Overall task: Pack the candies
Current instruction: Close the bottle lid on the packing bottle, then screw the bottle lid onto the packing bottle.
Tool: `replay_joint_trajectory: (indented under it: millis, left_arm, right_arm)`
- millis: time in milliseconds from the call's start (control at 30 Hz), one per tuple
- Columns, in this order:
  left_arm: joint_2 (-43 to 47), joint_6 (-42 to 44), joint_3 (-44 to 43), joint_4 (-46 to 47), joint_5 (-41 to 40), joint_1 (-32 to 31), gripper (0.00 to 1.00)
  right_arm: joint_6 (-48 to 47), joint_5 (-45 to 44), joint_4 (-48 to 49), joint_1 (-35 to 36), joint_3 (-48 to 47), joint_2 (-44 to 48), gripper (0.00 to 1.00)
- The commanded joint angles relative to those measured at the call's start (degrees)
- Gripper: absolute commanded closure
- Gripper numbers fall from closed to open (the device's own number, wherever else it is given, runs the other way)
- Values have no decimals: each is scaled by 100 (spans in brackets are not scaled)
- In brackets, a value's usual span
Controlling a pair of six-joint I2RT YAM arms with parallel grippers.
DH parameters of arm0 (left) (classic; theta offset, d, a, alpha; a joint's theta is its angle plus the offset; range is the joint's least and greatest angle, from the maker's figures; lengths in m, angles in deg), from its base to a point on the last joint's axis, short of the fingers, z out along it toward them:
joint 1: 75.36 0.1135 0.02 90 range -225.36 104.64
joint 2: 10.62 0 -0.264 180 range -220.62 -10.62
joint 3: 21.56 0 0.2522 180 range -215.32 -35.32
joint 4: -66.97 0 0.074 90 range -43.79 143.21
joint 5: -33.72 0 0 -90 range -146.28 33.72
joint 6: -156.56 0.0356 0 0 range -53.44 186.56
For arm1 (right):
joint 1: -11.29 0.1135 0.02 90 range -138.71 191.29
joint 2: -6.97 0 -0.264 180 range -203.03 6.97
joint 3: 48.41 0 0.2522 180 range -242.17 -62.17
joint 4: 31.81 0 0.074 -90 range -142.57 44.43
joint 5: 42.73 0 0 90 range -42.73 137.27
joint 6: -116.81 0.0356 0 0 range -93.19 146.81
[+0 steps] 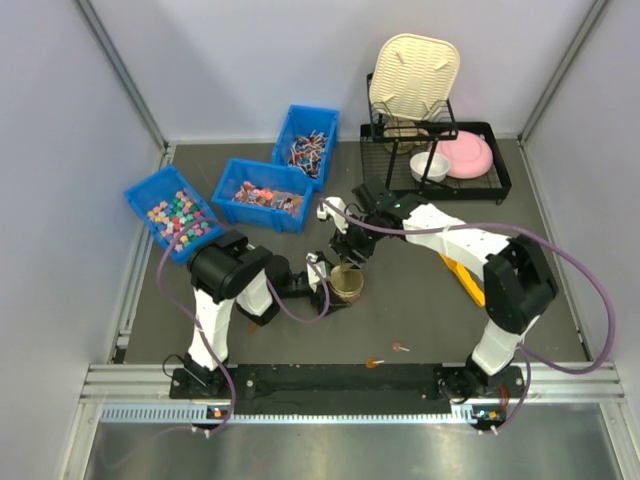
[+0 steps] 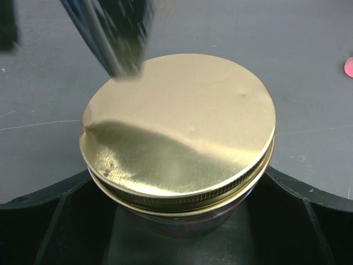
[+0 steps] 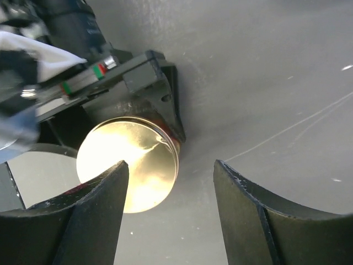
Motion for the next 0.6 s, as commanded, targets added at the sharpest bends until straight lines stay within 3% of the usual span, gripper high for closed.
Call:
replay_joint_trajectory:
  millis: [0,200,567]
  left_arm:
    - [-286,428,26,1185,-319,47,8]
    - [-278,279,-9,1193,-328,108,1]
    - [-163,50,96,1185,-354,161,1]
  right_arm:
    - [154,10,83,134,3,-255,37]
    - [84,-315,277,397,407,-290,37]
    - [-21,-447,286,406,767,44,38]
